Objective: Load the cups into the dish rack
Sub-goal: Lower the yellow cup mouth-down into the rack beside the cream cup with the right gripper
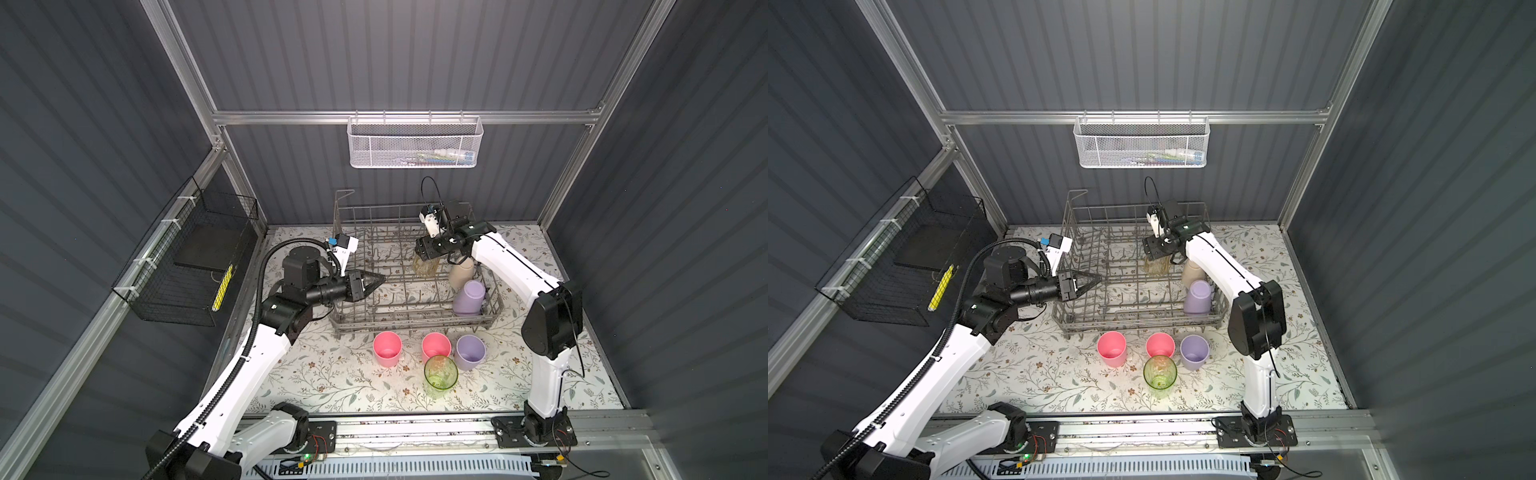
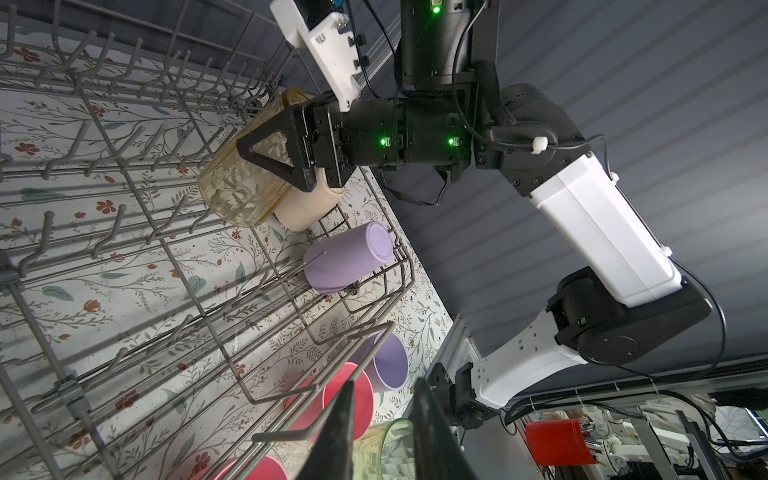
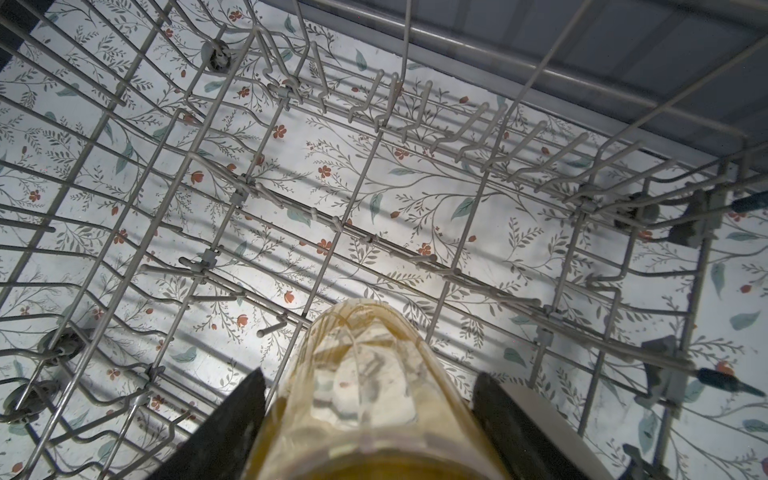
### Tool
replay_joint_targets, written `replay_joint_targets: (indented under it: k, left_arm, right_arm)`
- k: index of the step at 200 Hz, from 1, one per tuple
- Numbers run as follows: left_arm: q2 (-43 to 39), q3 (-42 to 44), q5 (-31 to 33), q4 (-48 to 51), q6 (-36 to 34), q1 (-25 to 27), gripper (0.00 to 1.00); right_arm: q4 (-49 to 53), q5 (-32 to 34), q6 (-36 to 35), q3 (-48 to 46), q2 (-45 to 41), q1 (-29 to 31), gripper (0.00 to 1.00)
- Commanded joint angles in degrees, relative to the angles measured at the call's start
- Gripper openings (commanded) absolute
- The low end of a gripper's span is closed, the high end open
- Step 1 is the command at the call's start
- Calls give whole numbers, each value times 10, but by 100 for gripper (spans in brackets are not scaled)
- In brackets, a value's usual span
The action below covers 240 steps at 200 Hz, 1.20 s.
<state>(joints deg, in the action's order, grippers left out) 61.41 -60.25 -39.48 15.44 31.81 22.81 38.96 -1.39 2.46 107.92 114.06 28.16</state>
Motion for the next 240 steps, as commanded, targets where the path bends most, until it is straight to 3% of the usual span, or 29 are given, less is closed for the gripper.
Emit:
replay_joint_targets:
  k: [1,118,191,240]
  left_arm:
    - [0,4,-17,-6,-15,-4,25]
    - [0,12,-21,-8,-16,-6,25]
    - [-3,16,-22,-7,-18,-7,25]
    - [-4,18,-23,-6,-18,-7,25]
  right_arm:
    - [6,7,-5,22,15,4,31]
    - [-1,22,1,1,54,16,39]
    - [-19,35,14,-36,49,22,56]
    - [-21,43,18,-43,37,25,76]
